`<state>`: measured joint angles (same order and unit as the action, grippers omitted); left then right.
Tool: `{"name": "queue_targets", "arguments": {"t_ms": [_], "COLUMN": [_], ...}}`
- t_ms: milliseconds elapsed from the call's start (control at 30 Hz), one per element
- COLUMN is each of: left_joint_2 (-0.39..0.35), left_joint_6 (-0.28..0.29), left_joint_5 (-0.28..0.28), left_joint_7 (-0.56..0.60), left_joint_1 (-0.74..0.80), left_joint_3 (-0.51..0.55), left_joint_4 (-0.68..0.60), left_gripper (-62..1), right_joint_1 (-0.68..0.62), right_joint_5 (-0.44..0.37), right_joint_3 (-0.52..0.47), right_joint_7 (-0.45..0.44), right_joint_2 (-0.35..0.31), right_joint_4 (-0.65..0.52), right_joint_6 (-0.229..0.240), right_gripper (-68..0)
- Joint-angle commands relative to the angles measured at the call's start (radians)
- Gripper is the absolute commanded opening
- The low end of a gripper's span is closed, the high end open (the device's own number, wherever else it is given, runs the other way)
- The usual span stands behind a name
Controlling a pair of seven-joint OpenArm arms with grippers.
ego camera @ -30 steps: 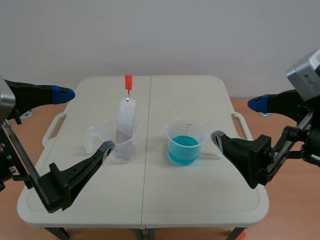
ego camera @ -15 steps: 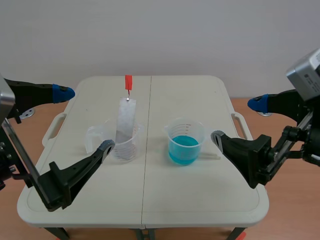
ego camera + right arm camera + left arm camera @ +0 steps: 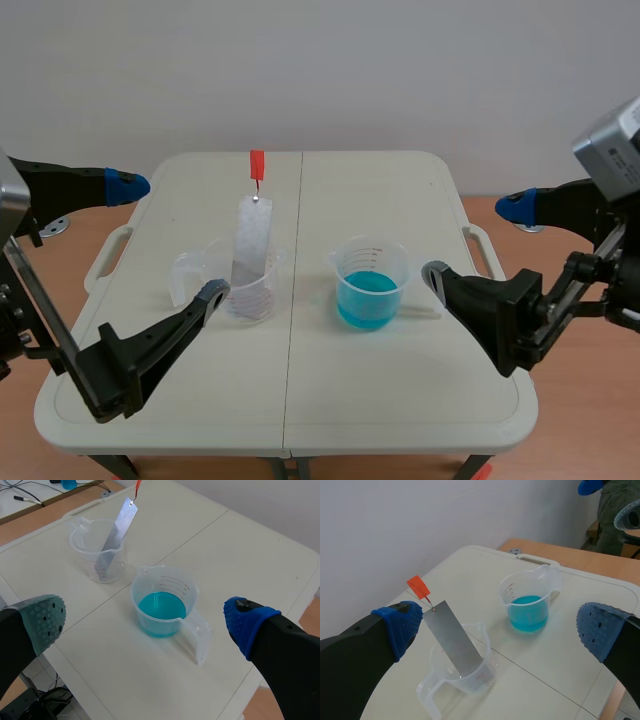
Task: Hold the metal plate by the orange handle, dip it into the blue solution, take it out and point at it, then put the plate back in the beaker on the left.
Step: 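Return to the home posture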
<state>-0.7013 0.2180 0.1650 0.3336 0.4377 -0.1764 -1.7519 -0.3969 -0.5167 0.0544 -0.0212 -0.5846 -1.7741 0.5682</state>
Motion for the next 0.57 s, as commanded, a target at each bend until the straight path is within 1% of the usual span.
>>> {"name": "queue_targets", "arguments": {"t_ms": [0,533], "left_joint_2": [0.003,0.003], "left_joint_6": [-0.001,-0.001], "left_joint_5": [0.010,0.010], "left_joint_7": [0.013,0.006], "left_joint_1": [0.000,0.000], "left_joint_3": [0.005,0.005], "left_joint_4": [-0.024,-0.023], "left_gripper": [1.4,1.4], "right_joint_1": [0.011,0.012], "right_joint_5": [-0.011,-0.011], "right_joint_3": [-0.004,-0.004], "right_joint_7": [-0.015,-0.015], "right_joint_2": [-0.002,-0.002], "right_joint_4": [-0.017,-0.017], "right_joint_6": [0.000,0.000], "right_gripper": [-1.2,-1.2]}}
